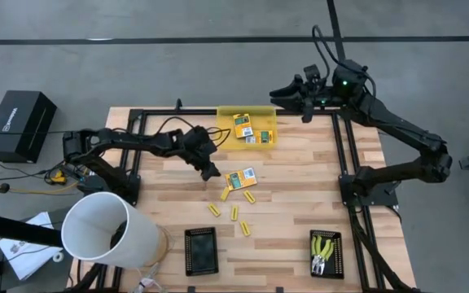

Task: Pick & Place School Supplies
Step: Put the yellow crayon box into the yellow bin

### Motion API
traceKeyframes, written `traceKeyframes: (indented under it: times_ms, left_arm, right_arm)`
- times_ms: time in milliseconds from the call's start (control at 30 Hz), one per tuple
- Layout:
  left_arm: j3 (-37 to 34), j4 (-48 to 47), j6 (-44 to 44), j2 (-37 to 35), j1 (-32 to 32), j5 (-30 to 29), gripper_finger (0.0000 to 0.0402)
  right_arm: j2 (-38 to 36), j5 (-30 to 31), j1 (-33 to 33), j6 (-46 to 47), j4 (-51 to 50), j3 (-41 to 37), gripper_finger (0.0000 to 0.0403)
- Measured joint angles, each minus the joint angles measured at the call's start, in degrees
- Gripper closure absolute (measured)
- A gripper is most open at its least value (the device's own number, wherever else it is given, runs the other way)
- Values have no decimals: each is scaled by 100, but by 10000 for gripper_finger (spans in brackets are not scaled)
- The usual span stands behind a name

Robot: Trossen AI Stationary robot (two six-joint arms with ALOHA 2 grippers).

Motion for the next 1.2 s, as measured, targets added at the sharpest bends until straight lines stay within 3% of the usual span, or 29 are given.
traceKeyframes:
  times_ms: [200,700,1200]
  left_arm:
    - [-270,369,-700,117,0,-67,241]
    - [-305,1652,-1394,1410,-64,8,242]
    - [-301,2110,-1708,1584,-179,-197,254]
  right_arm:
    - [-4,-17,63,-104,7,0,216]
    - [-7,-110,63,-104,38,0,209]
    - [-7,-126,61,-102,99,0,211]
